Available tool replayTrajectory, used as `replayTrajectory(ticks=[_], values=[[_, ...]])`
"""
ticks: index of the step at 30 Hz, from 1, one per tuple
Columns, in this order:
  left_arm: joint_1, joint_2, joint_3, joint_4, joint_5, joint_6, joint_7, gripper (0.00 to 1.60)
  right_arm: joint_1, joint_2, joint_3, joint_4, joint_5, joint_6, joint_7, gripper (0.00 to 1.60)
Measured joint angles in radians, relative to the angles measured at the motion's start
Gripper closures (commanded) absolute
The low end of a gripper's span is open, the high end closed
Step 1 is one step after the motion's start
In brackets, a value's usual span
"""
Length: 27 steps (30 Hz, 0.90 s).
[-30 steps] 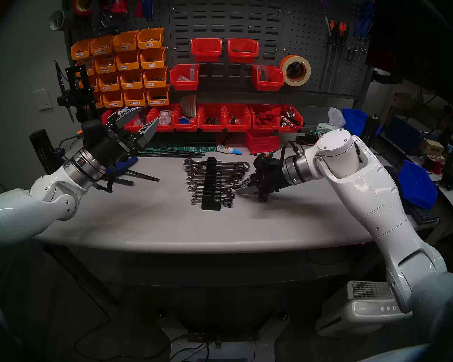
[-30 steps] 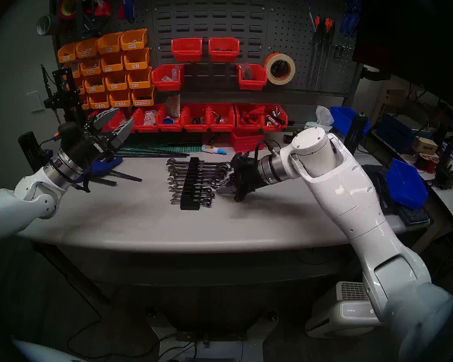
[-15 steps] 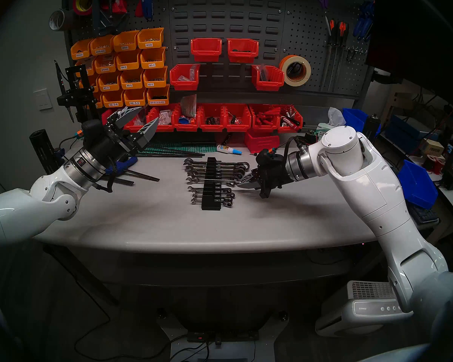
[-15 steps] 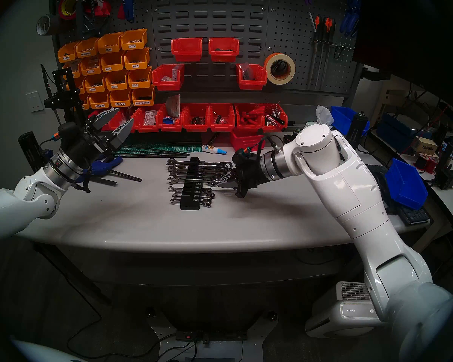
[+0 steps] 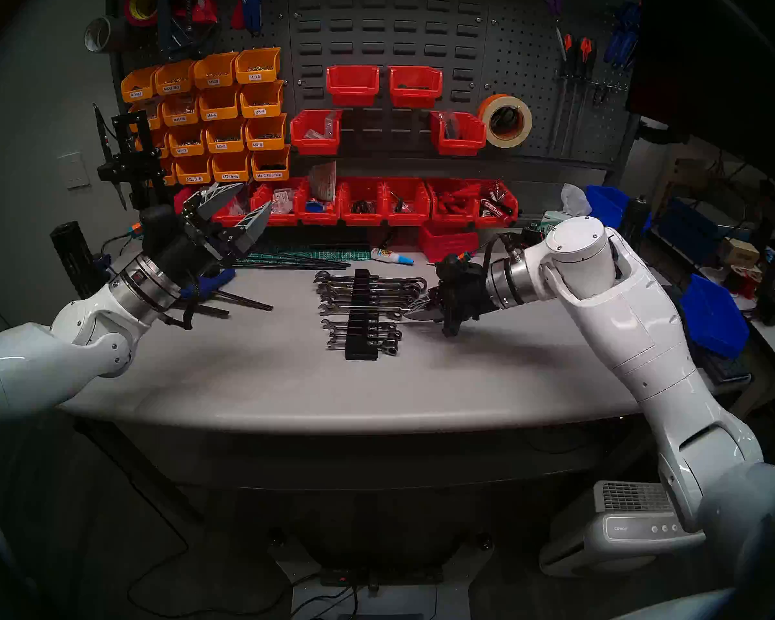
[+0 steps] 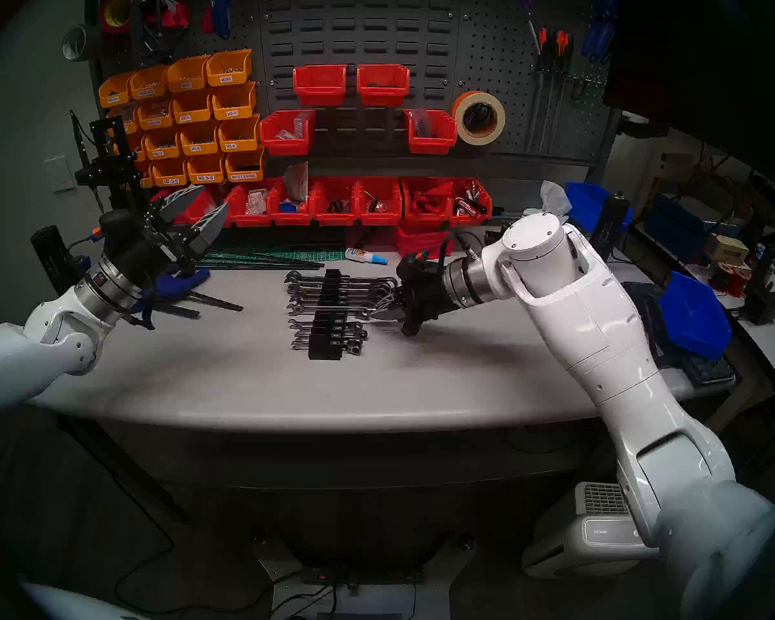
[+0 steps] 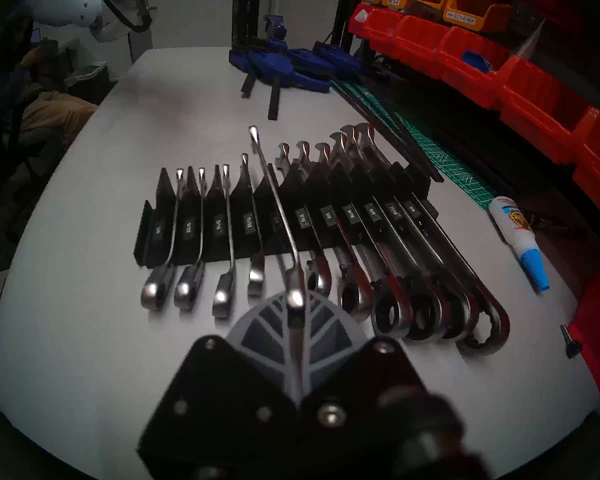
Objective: Put the wrenches on the table into the correct slot in the case
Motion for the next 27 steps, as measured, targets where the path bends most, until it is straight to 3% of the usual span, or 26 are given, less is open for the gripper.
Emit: replayTrajectory(ticks=[27], values=[[0.000, 0.000, 0.000, 0.000, 0.000, 0.000, 0.000, 0.00, 0.033, -0.031, -0.014, 0.054, -0.005, -0.033, 0.017, 1.60]])
